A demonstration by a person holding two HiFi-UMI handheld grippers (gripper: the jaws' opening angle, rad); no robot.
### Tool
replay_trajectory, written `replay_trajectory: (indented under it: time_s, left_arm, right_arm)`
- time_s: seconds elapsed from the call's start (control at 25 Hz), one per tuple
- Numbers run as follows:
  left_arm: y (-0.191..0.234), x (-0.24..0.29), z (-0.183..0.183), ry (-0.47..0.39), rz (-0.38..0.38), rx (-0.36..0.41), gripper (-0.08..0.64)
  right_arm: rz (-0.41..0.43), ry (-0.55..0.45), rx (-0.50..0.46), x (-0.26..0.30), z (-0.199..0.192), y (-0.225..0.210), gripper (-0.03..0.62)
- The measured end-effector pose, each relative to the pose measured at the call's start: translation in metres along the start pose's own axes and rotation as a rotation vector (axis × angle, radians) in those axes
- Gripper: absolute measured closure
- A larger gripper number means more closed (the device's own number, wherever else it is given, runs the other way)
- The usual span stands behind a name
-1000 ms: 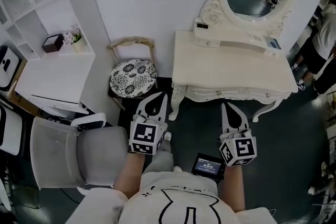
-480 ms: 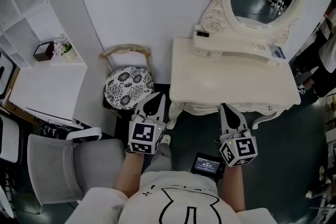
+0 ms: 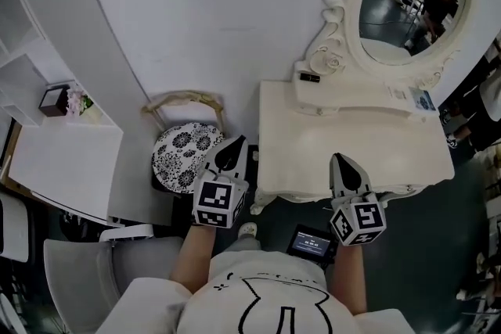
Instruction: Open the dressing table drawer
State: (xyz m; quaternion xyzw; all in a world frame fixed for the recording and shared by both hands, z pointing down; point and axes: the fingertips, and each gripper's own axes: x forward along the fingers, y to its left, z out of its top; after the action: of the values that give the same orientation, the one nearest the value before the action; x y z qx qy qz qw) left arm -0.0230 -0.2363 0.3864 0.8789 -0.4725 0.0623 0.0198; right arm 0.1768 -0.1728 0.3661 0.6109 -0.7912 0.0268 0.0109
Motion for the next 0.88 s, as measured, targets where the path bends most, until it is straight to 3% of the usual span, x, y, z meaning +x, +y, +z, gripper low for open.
replay_trajectory:
  time_s: [0.4,0.88]
  left_arm:
    - [0.041,0.082,0.006,0.014,-0.067,-0.004,0.531]
    - [0.039,0.135,-0.011,0.079,-0.064,-0.044,0.531]
  right_arm:
    - [-0.090,0.034,0.013,0.081,-0.002,-0.033,0.580]
    - [-0.102,0.133,0.037,0.122,-0.031,-0.080,0.578]
